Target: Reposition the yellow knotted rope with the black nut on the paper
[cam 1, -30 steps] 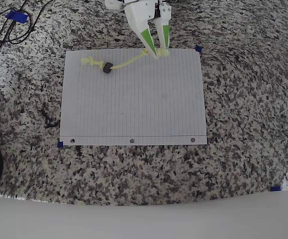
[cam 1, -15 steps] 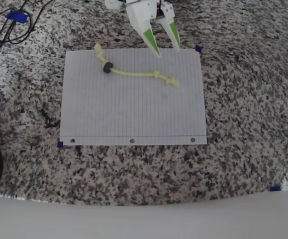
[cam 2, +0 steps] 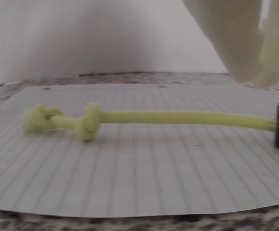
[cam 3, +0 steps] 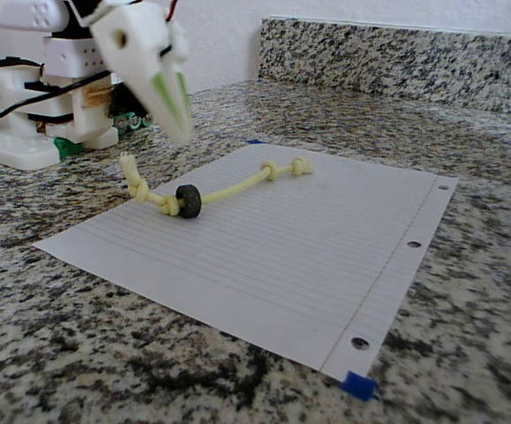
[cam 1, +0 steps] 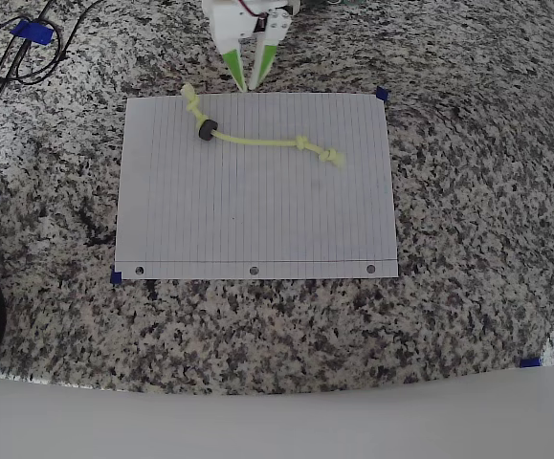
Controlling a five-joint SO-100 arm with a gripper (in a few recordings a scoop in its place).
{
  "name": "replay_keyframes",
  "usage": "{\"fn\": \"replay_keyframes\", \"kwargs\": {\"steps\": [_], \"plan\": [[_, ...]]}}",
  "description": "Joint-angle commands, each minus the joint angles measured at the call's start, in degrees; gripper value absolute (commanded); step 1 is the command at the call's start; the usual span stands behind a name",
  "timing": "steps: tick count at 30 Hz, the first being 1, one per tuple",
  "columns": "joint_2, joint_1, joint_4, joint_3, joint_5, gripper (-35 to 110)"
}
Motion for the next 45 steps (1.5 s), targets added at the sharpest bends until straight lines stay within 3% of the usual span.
{"fn": "replay_keyframes", "kwargs": {"steps": [1,14,31,45], "plan": [[-7.2,4.3,-0.9,-3.7,-7.4,0],[-24.5,12.3,-8.7,-3.7,-27.1,0],[-35.9,15.5,-24.8,-5.6,-34.6,0],[-54.7,18.3,-34.6,-18.6,-39.1,0]]}}
